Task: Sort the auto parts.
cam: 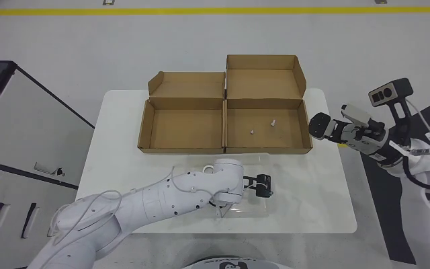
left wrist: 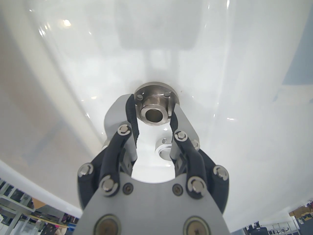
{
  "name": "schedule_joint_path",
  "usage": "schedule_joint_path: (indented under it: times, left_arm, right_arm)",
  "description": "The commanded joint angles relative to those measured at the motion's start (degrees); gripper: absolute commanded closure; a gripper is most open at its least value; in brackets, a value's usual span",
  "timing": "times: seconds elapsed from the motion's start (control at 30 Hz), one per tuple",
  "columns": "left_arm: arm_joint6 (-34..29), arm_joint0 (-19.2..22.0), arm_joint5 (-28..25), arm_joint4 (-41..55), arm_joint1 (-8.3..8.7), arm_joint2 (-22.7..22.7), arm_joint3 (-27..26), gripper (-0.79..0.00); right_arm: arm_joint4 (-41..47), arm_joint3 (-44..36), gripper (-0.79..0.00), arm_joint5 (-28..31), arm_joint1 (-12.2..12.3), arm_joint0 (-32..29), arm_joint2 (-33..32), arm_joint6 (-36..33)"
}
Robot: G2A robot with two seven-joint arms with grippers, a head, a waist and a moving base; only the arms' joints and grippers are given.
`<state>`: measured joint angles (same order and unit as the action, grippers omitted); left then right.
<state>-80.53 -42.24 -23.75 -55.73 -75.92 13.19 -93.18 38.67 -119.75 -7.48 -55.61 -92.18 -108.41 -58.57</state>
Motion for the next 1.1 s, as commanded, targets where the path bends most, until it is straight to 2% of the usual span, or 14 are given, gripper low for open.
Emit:
schedule_joint_path:
  times: [0.0, 0.57, 0.73, 1.07]
  left_arm:
    - [0.0, -0.02, 0.0, -0.07, -0.03, 0.02, 0.12, -0.354]
    - [0.46, -0.14, -0.45, -0.01, -0.33, -0.07, 1.31, -0.311]
    - [0.43, -0.31, -0.43, -0.44, -0.31, 0.34, 1.34, -0.277]
    - [0.48, -0.85, -0.47, -1.33, -0.18, 0.77, 1.34, -0.283]
  right_arm:
    - [0.0, 0.0, -0.785, 0.0, 0.0, 0.0, 0.0, 0.0]
    - [0.0, 0.0, -0.785, 0.0, 0.0, 0.0, 0.0, 0.0]
    - [0.0, 0.0, -0.785, 0.0, 0.0, 0.0, 0.0, 0.0]
    - [0.0, 0.0, -0.785, 0.0, 0.0, 0.0, 0.0, 0.0]
